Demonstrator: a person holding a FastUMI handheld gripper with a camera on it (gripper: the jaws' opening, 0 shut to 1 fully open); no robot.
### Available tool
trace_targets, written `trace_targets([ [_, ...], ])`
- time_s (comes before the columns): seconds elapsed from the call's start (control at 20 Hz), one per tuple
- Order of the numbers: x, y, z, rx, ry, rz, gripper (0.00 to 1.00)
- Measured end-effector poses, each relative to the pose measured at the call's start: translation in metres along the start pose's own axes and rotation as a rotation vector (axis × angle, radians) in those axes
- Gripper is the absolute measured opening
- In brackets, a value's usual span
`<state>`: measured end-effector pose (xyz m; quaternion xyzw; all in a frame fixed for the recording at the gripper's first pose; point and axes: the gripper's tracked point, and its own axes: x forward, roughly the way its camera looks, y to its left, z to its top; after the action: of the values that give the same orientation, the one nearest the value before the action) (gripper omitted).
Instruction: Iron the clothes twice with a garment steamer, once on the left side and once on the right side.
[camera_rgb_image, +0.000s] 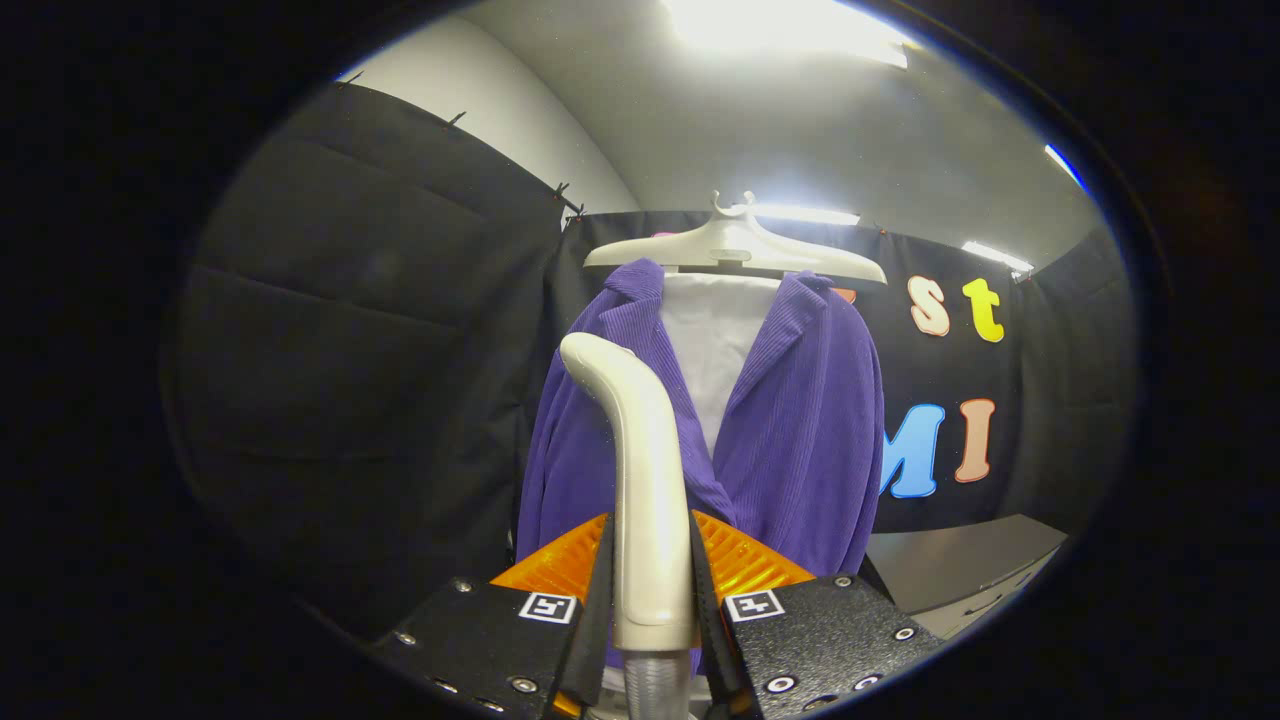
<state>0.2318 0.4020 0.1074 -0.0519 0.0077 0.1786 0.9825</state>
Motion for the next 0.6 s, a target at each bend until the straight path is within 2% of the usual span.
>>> trace_targets([
  [0.6,-0.018,-0.002,-0.091,0.017,0.127,0.024,0.4],
])
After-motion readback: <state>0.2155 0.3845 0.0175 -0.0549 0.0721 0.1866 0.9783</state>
